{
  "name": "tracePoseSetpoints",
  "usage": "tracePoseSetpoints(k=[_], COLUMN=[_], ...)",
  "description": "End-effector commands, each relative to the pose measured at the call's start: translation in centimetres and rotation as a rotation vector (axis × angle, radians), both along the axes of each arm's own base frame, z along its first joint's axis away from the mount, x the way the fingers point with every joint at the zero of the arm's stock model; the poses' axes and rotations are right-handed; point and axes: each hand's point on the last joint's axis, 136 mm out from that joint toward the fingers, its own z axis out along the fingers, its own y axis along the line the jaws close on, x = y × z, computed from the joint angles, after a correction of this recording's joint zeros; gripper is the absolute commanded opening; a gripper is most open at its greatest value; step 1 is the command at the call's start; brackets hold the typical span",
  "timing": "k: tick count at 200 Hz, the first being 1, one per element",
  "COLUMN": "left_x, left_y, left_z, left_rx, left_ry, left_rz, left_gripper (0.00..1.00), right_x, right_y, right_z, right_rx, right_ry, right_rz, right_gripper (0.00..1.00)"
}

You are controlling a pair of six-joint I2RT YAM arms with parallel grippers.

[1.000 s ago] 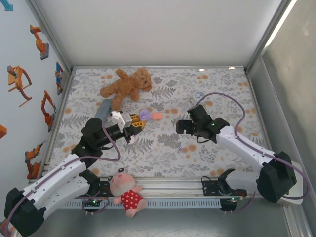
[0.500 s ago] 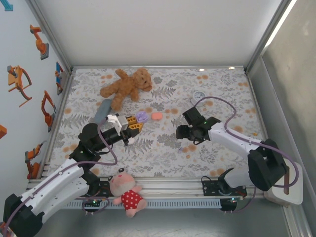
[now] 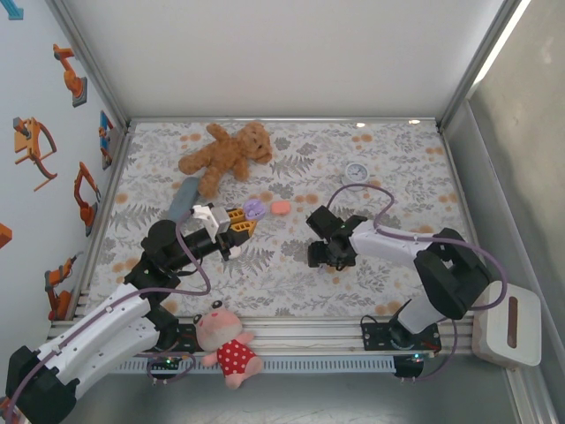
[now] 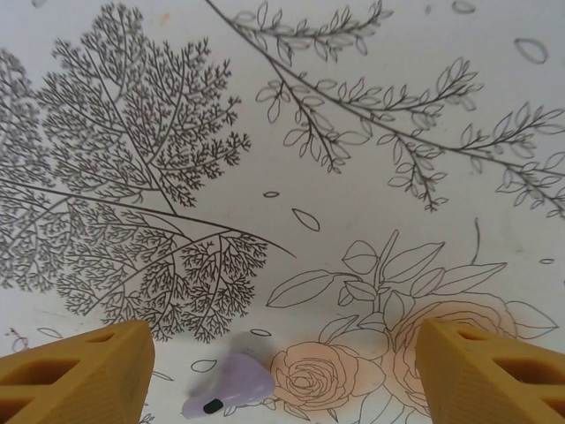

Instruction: Insert the wireless bluetooth earbuds into the charging case

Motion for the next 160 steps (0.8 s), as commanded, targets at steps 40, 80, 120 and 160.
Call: tracePoseSetpoints(k=[40,80,120,160], left_x=[-0.3,-0.2,-0.2,-0.1], left_y=[-0.1,-0.1,-0.1,-0.3], left_z=[0.7,0.6,0.5,0.4], left_rx=[-0.011,-0.004,0.0,0.004], left_ry=[-0.002,-0.003,-0.003,0.0], left_rz=[-0.009,-0.007,-0.008,-0.012], left_gripper=[0.0,0.0,0.0,0.0], right_x=[-0.8,-1.5,-1.8,-2.1], right_y=[-0.5,-0.8,-1.2,-1.5], right_z=[-0.1,-0.3,-0.4,-0.1], right_rx=[-0.081,-0.109,-0.136,-0.147], right_ry=[0.015,0.032,0.04,0.041], right_rz=[0.013,0.027,0.033,0.037], right_gripper=[0.74,0.72,0.69,0.65])
